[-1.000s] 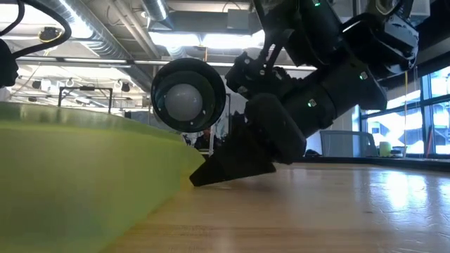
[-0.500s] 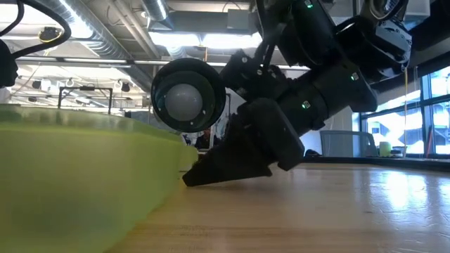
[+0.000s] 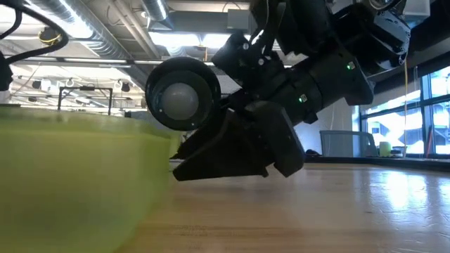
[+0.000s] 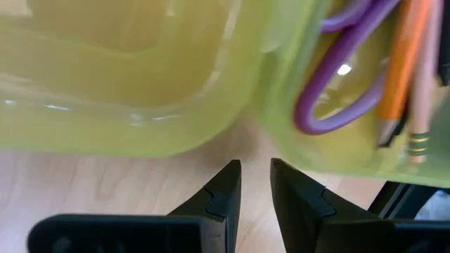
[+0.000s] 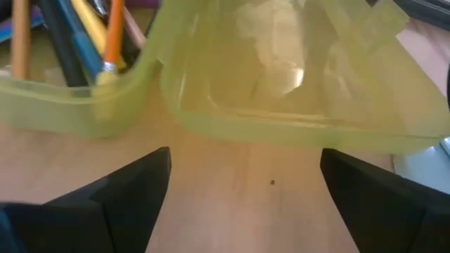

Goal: Pick & place school supplies into a supply box
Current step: Close the supply box

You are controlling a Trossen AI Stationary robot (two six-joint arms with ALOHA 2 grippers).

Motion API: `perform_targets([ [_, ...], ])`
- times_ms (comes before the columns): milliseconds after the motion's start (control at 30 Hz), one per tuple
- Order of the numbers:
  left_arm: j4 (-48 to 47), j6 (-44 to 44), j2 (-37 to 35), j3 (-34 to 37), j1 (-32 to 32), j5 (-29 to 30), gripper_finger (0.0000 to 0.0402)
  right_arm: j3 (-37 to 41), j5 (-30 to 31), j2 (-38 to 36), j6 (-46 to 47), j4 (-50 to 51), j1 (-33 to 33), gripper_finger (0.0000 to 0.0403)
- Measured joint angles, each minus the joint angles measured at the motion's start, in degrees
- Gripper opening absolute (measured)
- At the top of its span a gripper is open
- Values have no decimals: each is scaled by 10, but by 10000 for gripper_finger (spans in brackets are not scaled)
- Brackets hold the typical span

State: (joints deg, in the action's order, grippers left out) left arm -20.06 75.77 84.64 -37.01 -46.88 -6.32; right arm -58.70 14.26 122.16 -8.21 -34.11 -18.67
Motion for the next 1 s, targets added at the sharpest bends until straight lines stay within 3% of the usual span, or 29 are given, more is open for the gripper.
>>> perform_targets([
  [400, -14, -10, 0, 0, -2, -17, 72, -1, 0, -1, 12, -7, -36, 369],
  [633, -7, -11, 0, 0, -1, -15, 72, -10, -18, 13, 154, -4, -32, 369],
  [800, -5, -12, 0, 0, 4, -19, 72, -65, -70, 57, 154, 2, -44, 369],
  [1000, 0, -12, 0, 1, 0, -37, 72, -143, -77, 93, 148, 54, -64, 369],
])
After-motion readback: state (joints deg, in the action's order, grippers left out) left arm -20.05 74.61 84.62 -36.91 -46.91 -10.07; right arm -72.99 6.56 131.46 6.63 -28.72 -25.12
